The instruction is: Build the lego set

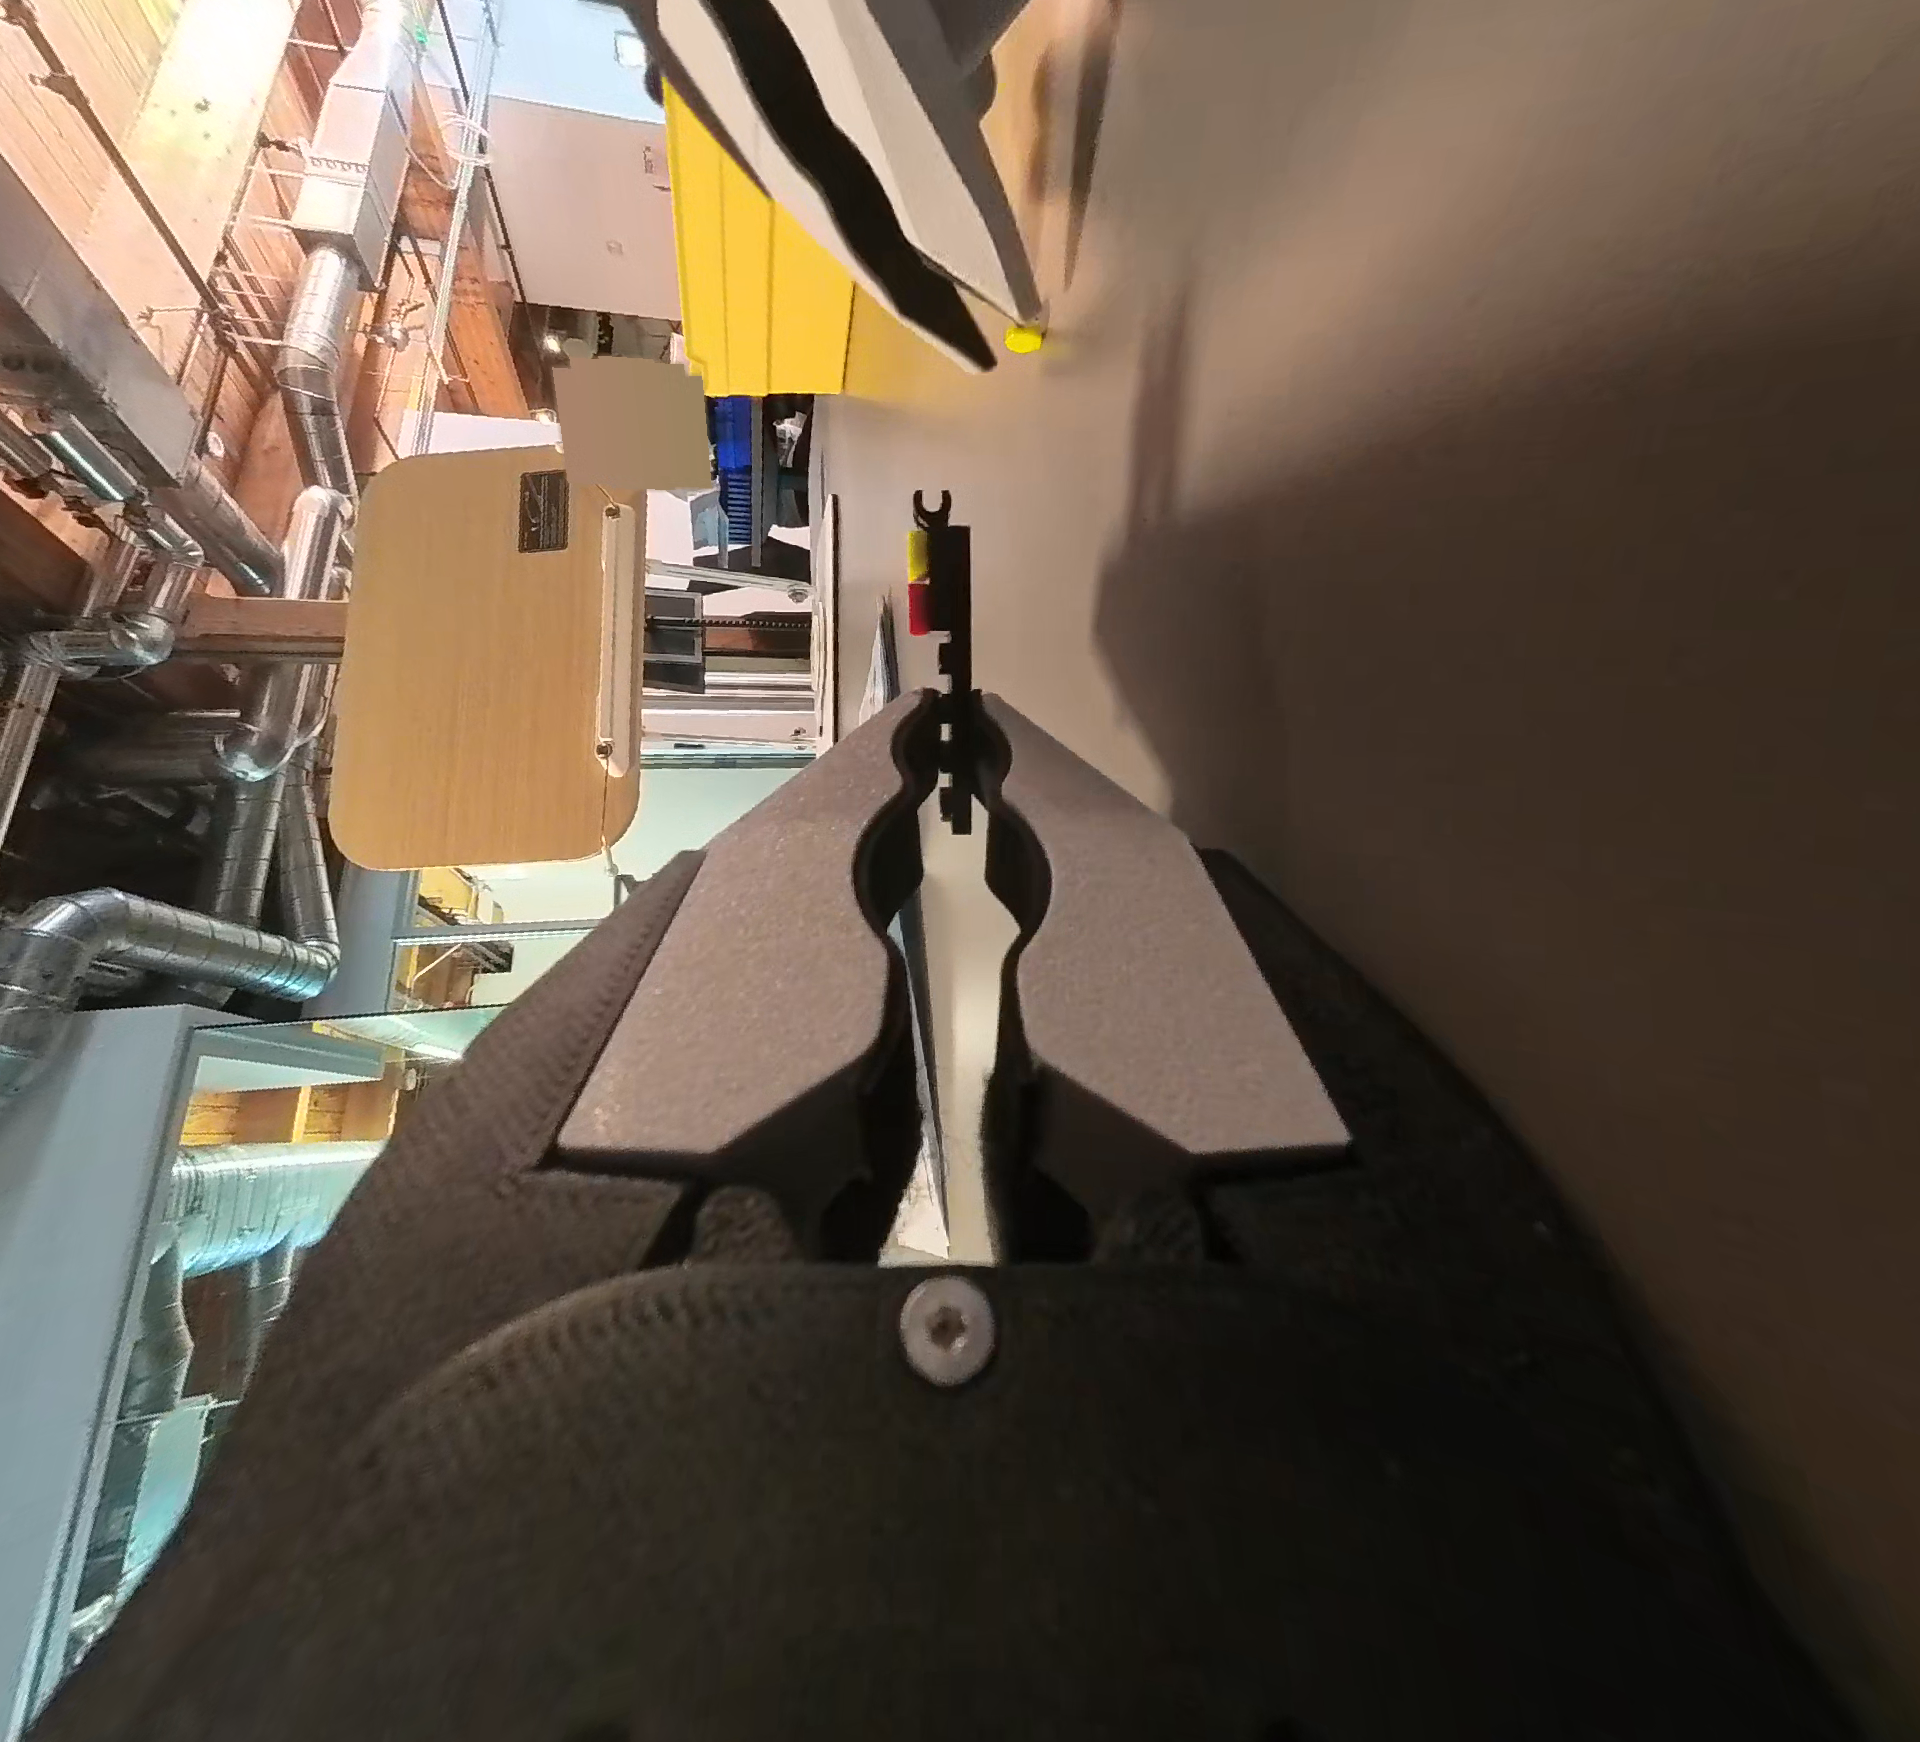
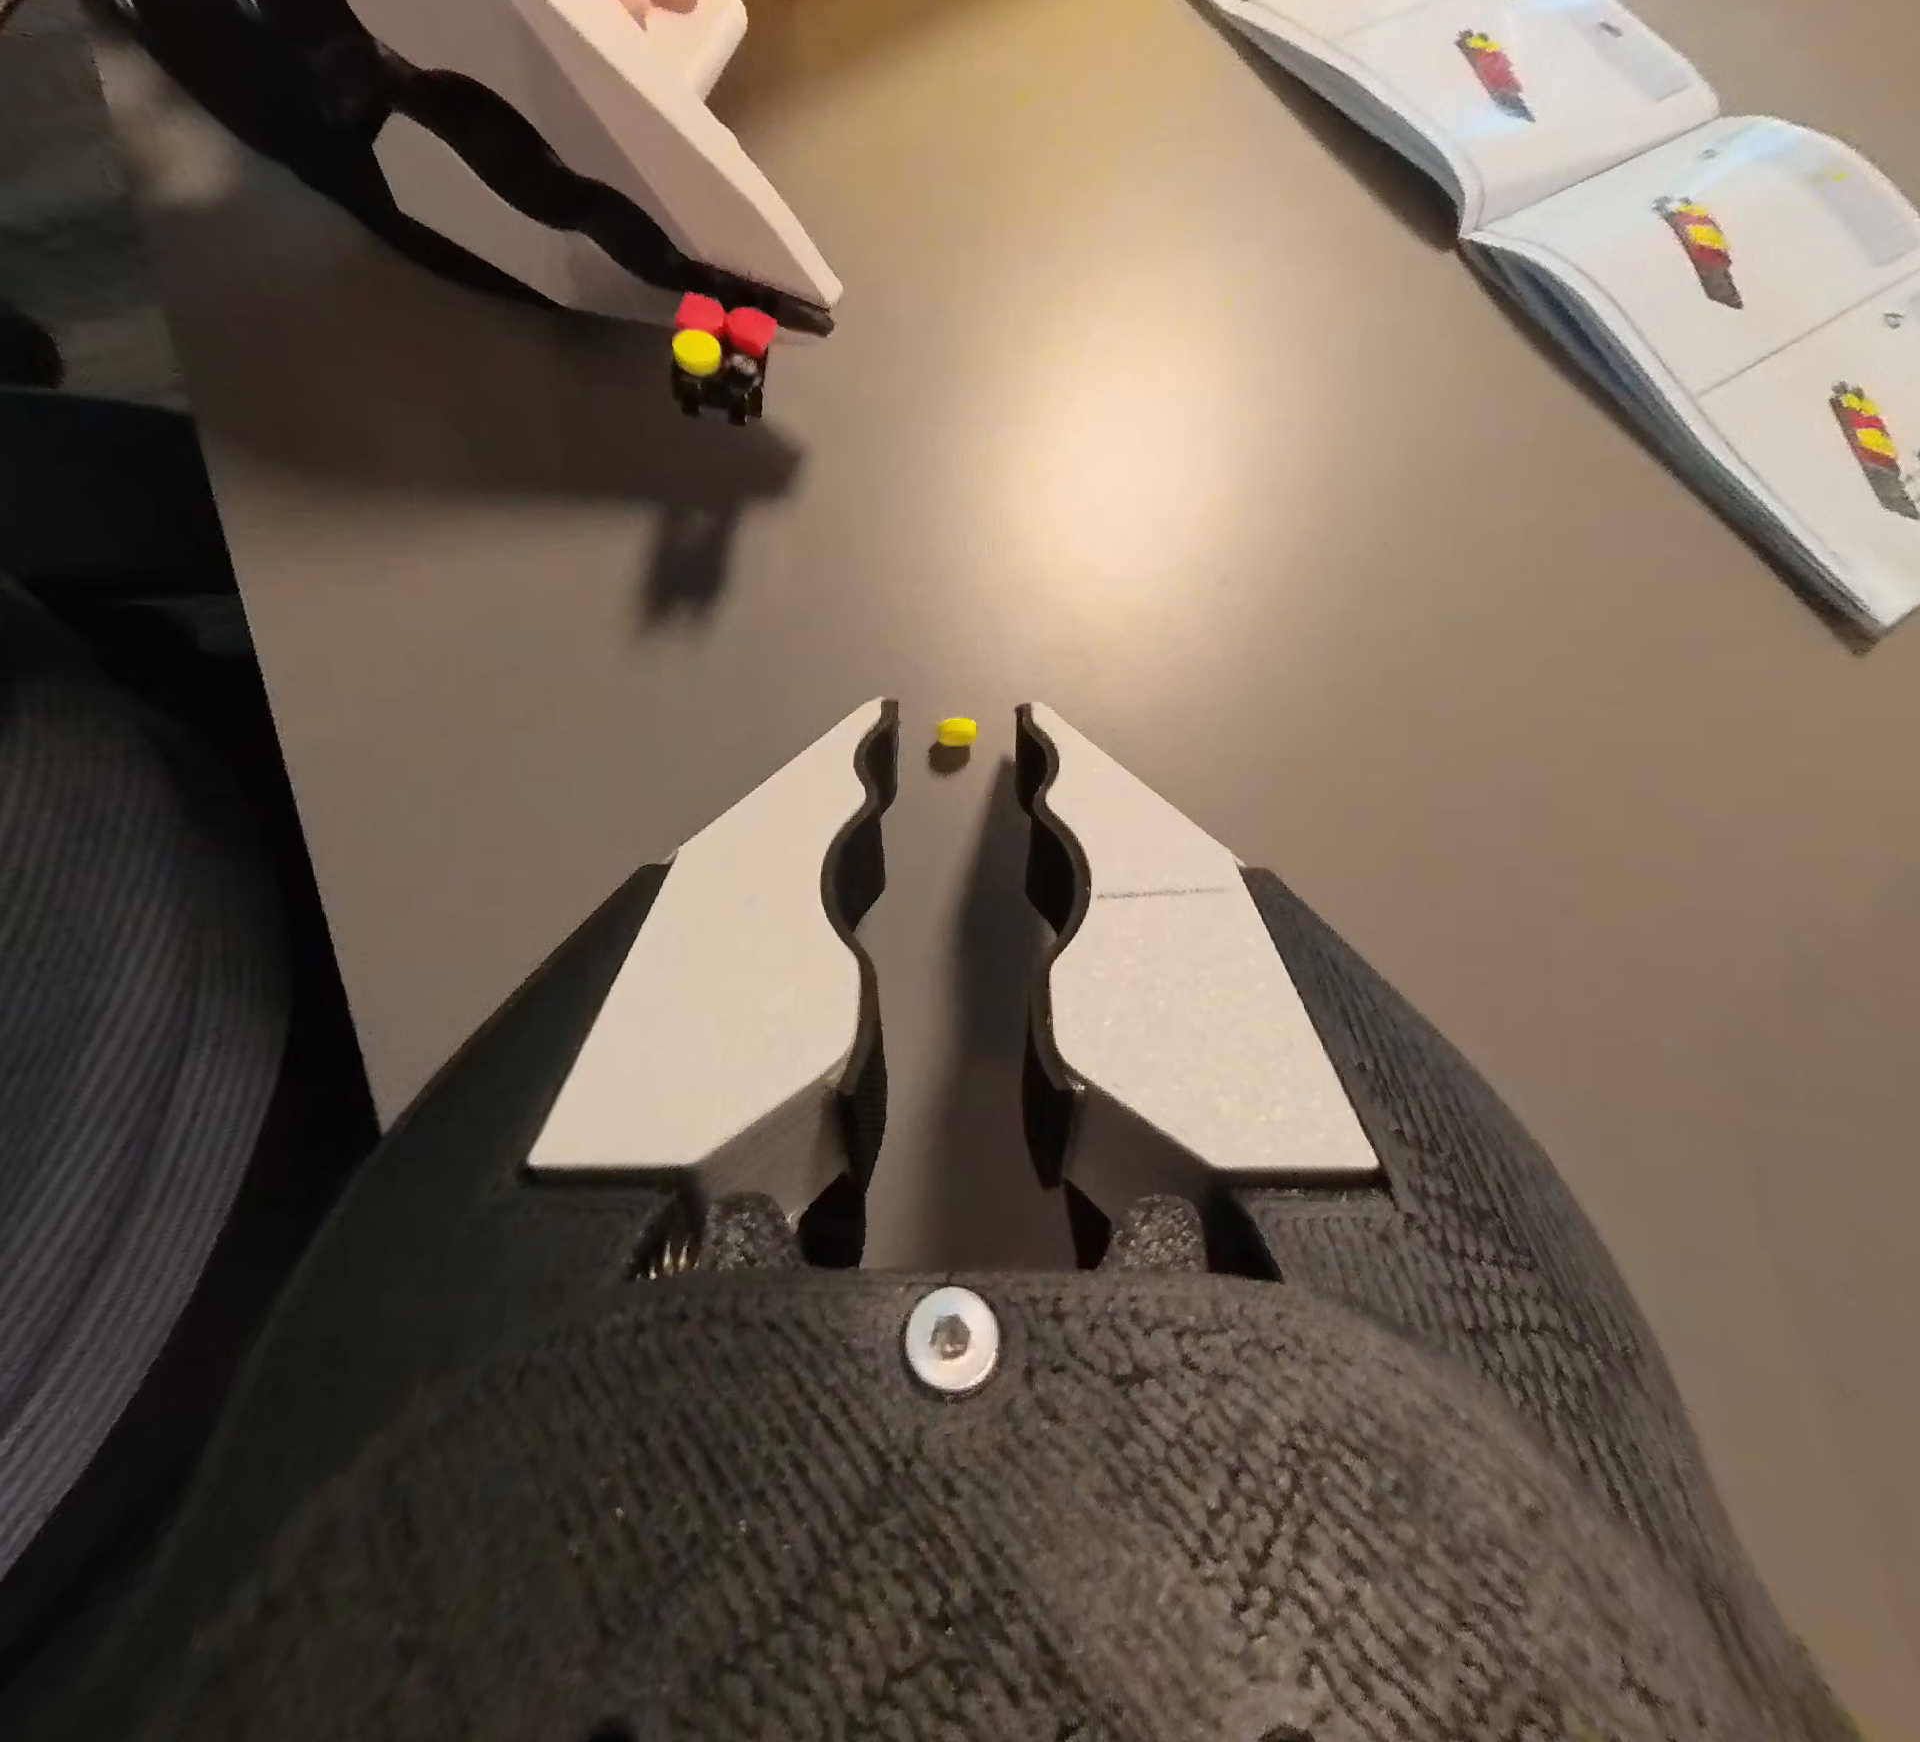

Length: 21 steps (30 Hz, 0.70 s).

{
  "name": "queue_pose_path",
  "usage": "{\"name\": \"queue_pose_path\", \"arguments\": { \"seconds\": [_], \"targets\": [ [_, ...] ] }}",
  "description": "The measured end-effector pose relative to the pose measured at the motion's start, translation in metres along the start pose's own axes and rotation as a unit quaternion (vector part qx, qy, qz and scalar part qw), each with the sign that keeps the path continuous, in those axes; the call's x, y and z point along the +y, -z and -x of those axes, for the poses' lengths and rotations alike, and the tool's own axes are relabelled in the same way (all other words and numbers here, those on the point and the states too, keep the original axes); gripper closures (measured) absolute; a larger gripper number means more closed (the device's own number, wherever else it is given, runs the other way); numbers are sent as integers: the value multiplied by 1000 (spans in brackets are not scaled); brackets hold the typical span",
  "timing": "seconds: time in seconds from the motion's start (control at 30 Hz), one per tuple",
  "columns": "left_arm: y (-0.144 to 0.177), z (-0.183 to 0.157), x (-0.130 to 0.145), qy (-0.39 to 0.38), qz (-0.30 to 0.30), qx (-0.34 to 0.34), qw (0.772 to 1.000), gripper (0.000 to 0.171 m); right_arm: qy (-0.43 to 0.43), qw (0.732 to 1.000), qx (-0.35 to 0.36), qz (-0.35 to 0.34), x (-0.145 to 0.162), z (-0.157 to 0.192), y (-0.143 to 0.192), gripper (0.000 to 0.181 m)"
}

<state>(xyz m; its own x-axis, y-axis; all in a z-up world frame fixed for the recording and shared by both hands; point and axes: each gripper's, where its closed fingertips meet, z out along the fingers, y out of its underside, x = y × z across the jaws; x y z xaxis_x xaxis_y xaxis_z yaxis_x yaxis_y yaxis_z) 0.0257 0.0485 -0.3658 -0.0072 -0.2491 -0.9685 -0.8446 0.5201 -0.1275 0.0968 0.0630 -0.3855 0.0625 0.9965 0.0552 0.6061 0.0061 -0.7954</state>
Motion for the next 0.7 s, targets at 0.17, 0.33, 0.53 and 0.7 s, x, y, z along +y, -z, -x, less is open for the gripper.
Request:
{"name": "queue_pose_path", "arguments": {
  "seconds": [0.17, 0.33, 0.53, 0.7],
  "targets": [
    [0, -3, -2, 1, 0, 3, 1000, 168, 7, 999, -2, 43, 2, -2, -3, 164],
    [0, -6, -5, 4, -1, 8, 1000, 168, 53, 985, -6, 166, -6, 3, 0, 164],
    [2, -6, -7, 6, -3, 11, 1000, 168, 73, 946, -47, 313, 8, 4, -1, 162],
    [2, -7, -8, 6, -3, 14, 1000, 168, 83, 927, -55, 361, 14, 4, -2, 164]
  ]
}}
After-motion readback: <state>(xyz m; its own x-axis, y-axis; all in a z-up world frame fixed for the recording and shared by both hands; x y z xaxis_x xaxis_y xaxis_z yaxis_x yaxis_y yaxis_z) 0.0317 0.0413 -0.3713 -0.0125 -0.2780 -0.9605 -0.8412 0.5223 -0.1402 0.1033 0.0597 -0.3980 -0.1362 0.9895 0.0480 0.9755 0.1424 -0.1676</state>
